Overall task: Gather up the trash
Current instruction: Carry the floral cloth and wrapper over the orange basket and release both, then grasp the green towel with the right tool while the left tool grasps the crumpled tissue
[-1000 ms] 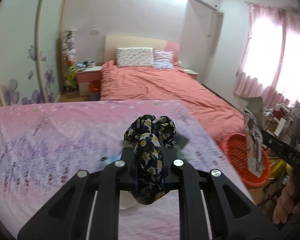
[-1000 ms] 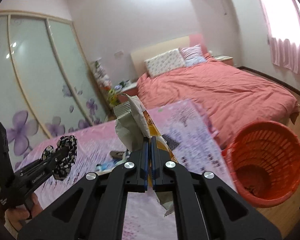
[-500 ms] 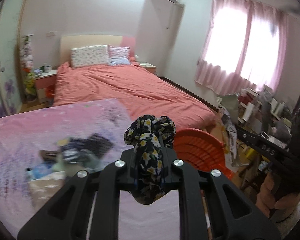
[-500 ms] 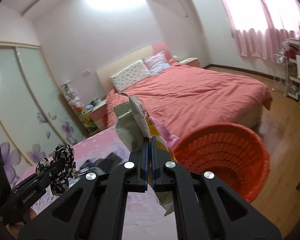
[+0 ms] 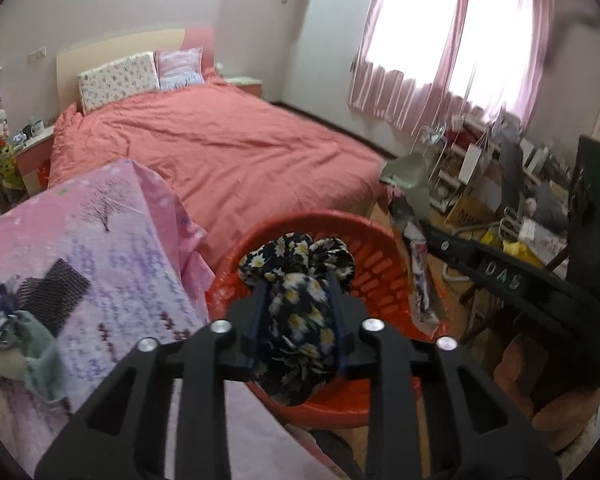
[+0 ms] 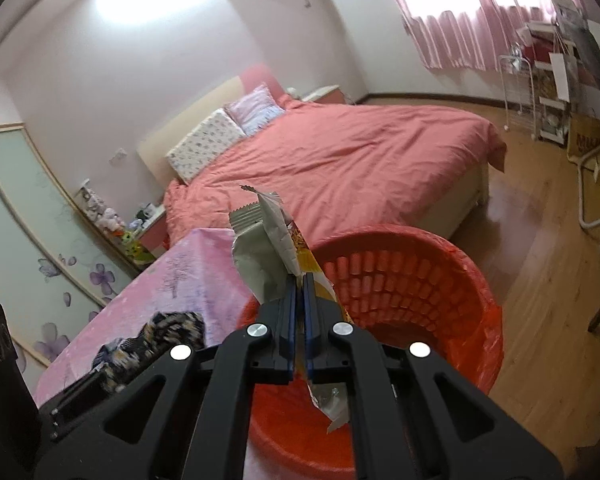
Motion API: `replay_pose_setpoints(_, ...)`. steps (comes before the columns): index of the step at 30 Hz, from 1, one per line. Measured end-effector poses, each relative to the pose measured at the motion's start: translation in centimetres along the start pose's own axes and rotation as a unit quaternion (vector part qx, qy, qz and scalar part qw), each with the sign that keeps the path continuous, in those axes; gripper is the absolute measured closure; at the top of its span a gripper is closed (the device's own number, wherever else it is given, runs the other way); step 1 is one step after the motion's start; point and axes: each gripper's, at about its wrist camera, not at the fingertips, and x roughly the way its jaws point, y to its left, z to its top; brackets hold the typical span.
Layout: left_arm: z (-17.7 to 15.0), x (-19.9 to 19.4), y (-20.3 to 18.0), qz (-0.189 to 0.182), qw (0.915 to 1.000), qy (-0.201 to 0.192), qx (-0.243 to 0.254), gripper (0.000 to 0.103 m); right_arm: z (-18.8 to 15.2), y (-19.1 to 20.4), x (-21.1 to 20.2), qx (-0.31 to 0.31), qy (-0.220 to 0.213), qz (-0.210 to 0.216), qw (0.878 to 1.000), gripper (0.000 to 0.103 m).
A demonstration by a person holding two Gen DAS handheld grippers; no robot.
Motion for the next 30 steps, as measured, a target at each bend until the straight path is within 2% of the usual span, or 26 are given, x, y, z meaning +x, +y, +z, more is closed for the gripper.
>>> replay_pose_setpoints(1, -0.1, 0.5, 0.1, -0.001, 1.0000, 0.006, 0.000, 0.063, 0.0, -0.3, 0.2, 0.003, 0.004, -0.001, 1.000, 0.097)
replay_pose_setpoints(2, -0.3, 1.0, 0.1, 0.001, 0.9999, 0.011, 0.000, 0.059, -0.1, -0.7, 0.3, 0.006, 0.010, -0.004, 1.000, 0.090)
replay_pose_setpoints(3, -0.5, 1.2, 0.3, 0.002, 0.9999, 0.013, 0.000, 0.057, -0.2, -1.0, 0.3, 0.009, 0.013, -0.006, 1.000, 0.077)
replay_pose_setpoints(4, -0.7, 1.5, 0.5, 0.005, 0.9999, 0.016, 0.000, 0.055, -0.4, -1.3, 0.4, 0.013, 0.015, -0.007, 1.000, 0.070)
replay_pose_setpoints(5, -1.0, 1.5, 1.0, 0.008, 0.9998, 0.019, 0.000, 0.051, -0.5, -1.4, 0.3, 0.015, 0.016, -0.008, 1.000, 0.057)
replay_pose_setpoints(6, -1.1, 1.7, 1.2, 0.012, 0.9997, 0.021, -0.002, 0.050, -0.7, -1.5, 0.3, 0.015, 0.015, -0.013, 1.000, 0.054)
replay_pose_setpoints(13, -2.1, 0.1, 3.1, 0.043, 0.9990, 0.015, -0.003, 0.047, -0.9, 0.0, -0.6, -0.005, 0.015, -0.033, 0.999, 0.054)
replay_pose_setpoints(15, -2.4, -1.0, 3.9, 0.055, 0.9984, 0.008, -0.006, 0.045, -0.9, 0.4, -0.9, -0.011, 0.012, -0.032, 0.999, 0.051)
replay_pose_setpoints(22, -4.3, -6.2, 7.7, 0.103, 0.9944, -0.019, -0.015, 0.037, -2.5, 3.1, -2.1, -0.046, 0.014, -0.032, 0.998, 0.051)
replay_pose_setpoints(26, -6.2, -9.8, 11.5, 0.150, 0.9876, -0.034, -0.033, 0.031, -3.9, 4.7, -1.9, -0.063, 0.025, -0.024, 0.997, 0.051)
replay_pose_setpoints(30, -8.7, -13.7, 16.3, 0.217, 0.9729, -0.050, -0.062, 0.019, -5.8, 6.9, -1.7, -0.095, 0.040, -0.016, 0.995, 0.051)
